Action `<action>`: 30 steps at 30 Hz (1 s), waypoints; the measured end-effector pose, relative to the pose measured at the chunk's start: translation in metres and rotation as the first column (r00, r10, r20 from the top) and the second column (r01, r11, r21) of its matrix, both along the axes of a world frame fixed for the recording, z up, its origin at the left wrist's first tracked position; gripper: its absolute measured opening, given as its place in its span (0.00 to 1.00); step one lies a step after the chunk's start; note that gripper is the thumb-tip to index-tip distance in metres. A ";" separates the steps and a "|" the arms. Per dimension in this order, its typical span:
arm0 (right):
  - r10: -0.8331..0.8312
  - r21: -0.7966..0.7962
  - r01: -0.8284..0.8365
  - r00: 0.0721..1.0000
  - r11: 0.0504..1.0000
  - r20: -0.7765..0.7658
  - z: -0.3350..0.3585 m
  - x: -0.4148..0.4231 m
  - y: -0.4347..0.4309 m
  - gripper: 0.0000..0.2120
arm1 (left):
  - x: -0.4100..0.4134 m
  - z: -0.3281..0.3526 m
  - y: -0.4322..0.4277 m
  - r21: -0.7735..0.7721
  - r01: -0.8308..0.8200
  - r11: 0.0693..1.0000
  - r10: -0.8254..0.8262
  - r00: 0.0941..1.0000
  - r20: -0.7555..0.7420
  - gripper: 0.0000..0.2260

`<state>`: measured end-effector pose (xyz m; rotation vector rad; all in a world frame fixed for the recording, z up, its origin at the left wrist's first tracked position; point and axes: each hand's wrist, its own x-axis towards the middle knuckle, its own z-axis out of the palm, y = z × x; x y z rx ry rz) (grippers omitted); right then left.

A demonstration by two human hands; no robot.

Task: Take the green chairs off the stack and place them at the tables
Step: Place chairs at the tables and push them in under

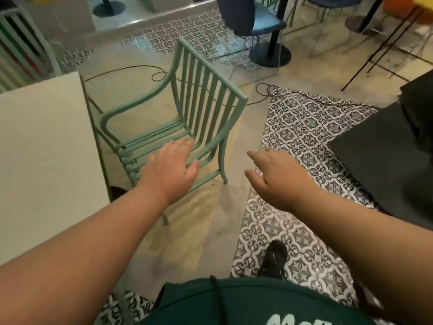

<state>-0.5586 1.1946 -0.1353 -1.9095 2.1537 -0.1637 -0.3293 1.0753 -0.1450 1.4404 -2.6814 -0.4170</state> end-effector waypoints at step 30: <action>0.674 0.070 -0.677 0.736 0.733 0.064 0.003 -0.286 -0.461 0.28 | -0.247 -0.016 -0.279 0.023 -0.664 0.748 0.664 0.748 0.015 0.30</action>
